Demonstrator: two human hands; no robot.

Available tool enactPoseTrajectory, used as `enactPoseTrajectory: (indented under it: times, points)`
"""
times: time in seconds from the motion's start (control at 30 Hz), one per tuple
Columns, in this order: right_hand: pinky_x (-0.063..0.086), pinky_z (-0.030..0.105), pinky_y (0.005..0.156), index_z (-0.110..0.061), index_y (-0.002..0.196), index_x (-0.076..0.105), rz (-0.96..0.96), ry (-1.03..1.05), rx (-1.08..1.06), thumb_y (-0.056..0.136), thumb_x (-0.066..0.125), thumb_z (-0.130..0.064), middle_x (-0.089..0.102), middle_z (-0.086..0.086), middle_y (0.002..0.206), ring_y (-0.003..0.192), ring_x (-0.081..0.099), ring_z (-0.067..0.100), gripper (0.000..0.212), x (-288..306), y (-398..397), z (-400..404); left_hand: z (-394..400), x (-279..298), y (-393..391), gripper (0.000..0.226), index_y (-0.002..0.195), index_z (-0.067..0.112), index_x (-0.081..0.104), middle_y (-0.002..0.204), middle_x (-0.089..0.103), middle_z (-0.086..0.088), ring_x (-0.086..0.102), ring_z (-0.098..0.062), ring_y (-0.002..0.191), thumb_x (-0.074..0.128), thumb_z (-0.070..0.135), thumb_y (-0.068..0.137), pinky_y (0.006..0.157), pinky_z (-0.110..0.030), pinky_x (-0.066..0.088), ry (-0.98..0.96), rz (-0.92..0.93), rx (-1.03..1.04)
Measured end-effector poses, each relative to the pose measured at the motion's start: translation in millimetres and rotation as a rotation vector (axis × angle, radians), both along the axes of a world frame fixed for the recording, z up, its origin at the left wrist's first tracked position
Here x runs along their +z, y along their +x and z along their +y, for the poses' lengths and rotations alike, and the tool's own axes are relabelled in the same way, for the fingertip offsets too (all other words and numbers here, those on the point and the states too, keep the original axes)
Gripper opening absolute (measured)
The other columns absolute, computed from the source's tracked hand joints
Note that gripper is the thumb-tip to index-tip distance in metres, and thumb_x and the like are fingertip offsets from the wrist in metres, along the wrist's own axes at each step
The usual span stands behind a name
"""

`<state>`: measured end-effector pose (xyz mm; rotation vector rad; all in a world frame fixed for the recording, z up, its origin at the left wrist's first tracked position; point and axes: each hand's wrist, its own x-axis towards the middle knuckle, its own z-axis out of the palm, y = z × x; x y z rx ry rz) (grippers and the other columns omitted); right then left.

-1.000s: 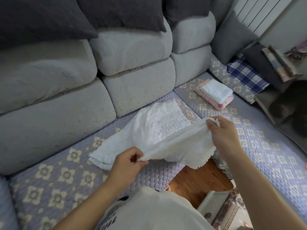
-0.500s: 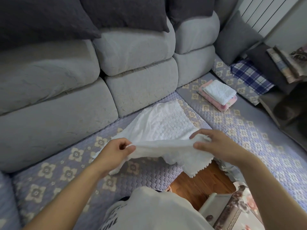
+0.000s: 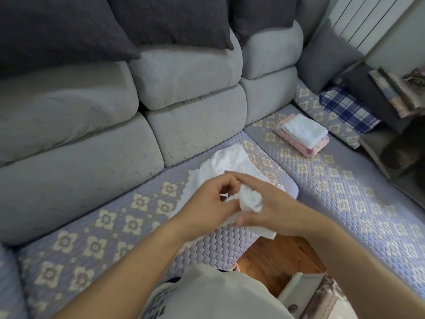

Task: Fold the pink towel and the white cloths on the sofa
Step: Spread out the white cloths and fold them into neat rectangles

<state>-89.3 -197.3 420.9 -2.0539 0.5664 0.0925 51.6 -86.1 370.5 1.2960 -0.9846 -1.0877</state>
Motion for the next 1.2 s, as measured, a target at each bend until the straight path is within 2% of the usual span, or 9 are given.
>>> enactPoseTrajectory:
  times: [0.1, 0.2, 0.4, 0.5, 0.63, 0.7, 0.93, 1.07, 1.2]
  points:
    - [0.052, 0.018, 0.076, -0.032, 0.110, 0.071, -0.044, -0.132, -0.084, 0.084, 0.081, -0.017, 0.073, -0.017, 0.100, 0.093, 0.069, 0.002, 0.031, -1, 10, -7, 0, 0, 6, 0.014, 0.094, 0.013, 0.062, 0.088, 0.061, 0.000, 0.057, -0.016, 0.082, 0.074, 0.018, 0.089, 0.075, -0.031, 0.051, -0.042, 0.218, 0.025]
    - [0.049, 0.022, 0.066, -0.017, 0.087, 0.073, -0.146, -0.287, -0.193, 0.087, 0.078, -0.019, 0.071, -0.006, 0.080, 0.074, 0.066, 0.010, 0.005, 5, 11, -18, 5, -20, 9, 0.037, 0.112, 0.023, 0.058, 0.096, 0.058, 0.002, 0.056, -0.017, 0.084, 0.080, 0.018, 0.083, 0.081, -0.030, 0.051, -0.018, 0.226, 0.144]
    - [0.053, 0.026, 0.066, -0.007, 0.087, 0.071, -0.259, -0.154, -0.305, 0.090, 0.073, -0.007, 0.072, 0.005, 0.083, 0.075, 0.068, 0.012, 0.003, 35, 13, -26, 15, -81, -19, 0.017, 0.098, 0.025, 0.055, 0.106, 0.056, 0.013, 0.054, -0.005, 0.107, 0.070, 0.024, 0.091, 0.092, -0.024, 0.044, 0.069, -0.361, 0.346]
    - [0.057, 0.034, 0.069, -0.008, 0.087, 0.072, -0.288, -0.127, -0.403, 0.090, 0.073, -0.009, 0.075, -0.001, 0.082, 0.076, 0.072, 0.014, 0.003, 40, 14, -28, 17, -96, -24, 0.026, 0.119, 0.028, 0.062, 0.133, 0.045, 0.012, 0.044, -0.004, 0.123, 0.067, 0.029, 0.093, 0.104, -0.024, 0.043, -0.009, -0.604, 0.325]
    - [0.058, 0.032, 0.068, -0.002, 0.089, 0.069, -0.298, -0.137, -0.473, 0.089, 0.073, -0.007, 0.073, 0.005, 0.081, 0.074, 0.071, 0.011, 0.007, 40, 20, -22, 9, -84, -32, 0.052, 0.150, 0.041, 0.038, 0.152, 0.031, -0.008, 0.035, -0.026, 0.134, 0.053, 0.039, 0.099, 0.107, -0.033, 0.038, -0.102, -1.000, 0.217]
    - [0.057, 0.026, 0.065, 0.002, 0.090, 0.069, -0.301, -0.128, -0.474, 0.088, 0.074, -0.005, 0.074, -0.001, 0.079, 0.071, 0.070, 0.006, 0.008, 39, 21, -18, 5, -74, -37, 0.059, 0.155, 0.039, 0.025, 0.153, 0.025, -0.010, 0.030, -0.028, 0.137, 0.048, 0.041, 0.100, 0.108, -0.036, 0.038, 0.003, -1.026, 0.251]
    - [0.050, 0.015, 0.056, 0.004, 0.088, 0.067, -0.324, -0.111, -0.542, 0.090, 0.072, -0.005, 0.071, -0.010, 0.069, 0.064, 0.067, 0.000, 0.011, 41, 21, -13, -3, -77, -11, 0.002, 0.097, 0.009, 0.060, 0.113, 0.051, -0.004, 0.057, -0.019, 0.079, 0.060, 0.011, 0.096, 0.060, -0.032, 0.053, -0.123, -0.830, 0.554]
    - [0.055, 0.030, 0.064, -0.009, 0.084, 0.068, -0.303, -0.139, -0.626, 0.089, 0.074, -0.011, 0.072, 0.007, 0.082, 0.072, 0.070, 0.015, 0.008, 45, 22, -17, 1, -78, 13, 0.020, 0.087, 0.003, 0.061, 0.097, 0.051, -0.010, 0.049, -0.023, 0.073, 0.066, -0.015, 0.080, 0.052, -0.030, 0.043, -0.197, -1.094, 0.490]
    - [0.060, 0.043, 0.074, -0.017, 0.081, 0.069, -0.279, -0.168, -0.660, 0.088, 0.075, -0.012, 0.074, 0.008, 0.086, 0.083, 0.072, 0.027, 0.010, 47, 21, -21, 18, -79, 26, 0.036, 0.102, 0.008, 0.067, 0.101, 0.061, -0.010, 0.054, -0.023, 0.073, 0.069, -0.016, 0.076, 0.050, -0.031, 0.046, -0.269, -1.261, 0.333]
